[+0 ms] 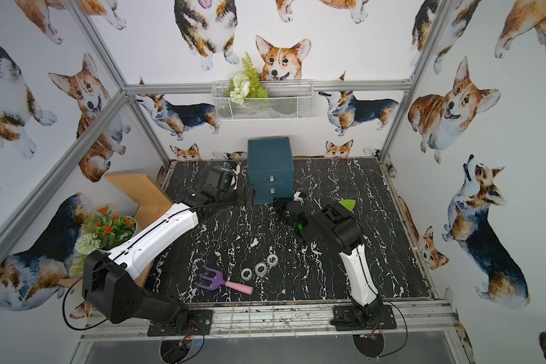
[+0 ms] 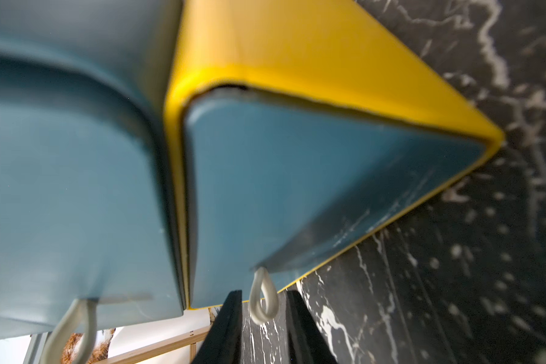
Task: Place the transparent tape into the drawer according to color
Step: Open the drawer in the storage box.
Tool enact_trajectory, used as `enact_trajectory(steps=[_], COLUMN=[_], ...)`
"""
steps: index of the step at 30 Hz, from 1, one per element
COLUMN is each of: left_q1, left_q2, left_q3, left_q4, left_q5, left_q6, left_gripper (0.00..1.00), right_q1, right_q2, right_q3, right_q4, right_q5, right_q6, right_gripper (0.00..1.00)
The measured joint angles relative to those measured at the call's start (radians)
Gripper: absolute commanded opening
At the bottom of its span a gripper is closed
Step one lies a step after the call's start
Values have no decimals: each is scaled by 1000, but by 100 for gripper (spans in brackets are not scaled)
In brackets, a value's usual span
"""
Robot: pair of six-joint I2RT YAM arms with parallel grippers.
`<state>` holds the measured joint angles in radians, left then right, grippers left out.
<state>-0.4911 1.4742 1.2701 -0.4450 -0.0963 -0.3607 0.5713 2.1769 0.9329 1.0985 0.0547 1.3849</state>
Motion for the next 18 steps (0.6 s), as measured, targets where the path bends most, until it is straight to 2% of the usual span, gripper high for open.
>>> enact_trajectory(steps=[8,13,18], left_q1=[-1,-2,-2], left_q2=[0,0,0], left_q3=[0,0,0], left_q4=[0,0,0], left_q5=[0,-1,-5], left_q6=[0,0,1], left_gripper=[99,99,99], right_q1=[1,7,29], right_q2=[11,-11,-82], right_q3=[11,-36,-148], right_q4=[-2,15,28], right_q5=[1,5,6], right_q6=[0,4,8], right_gripper=[1,0,0])
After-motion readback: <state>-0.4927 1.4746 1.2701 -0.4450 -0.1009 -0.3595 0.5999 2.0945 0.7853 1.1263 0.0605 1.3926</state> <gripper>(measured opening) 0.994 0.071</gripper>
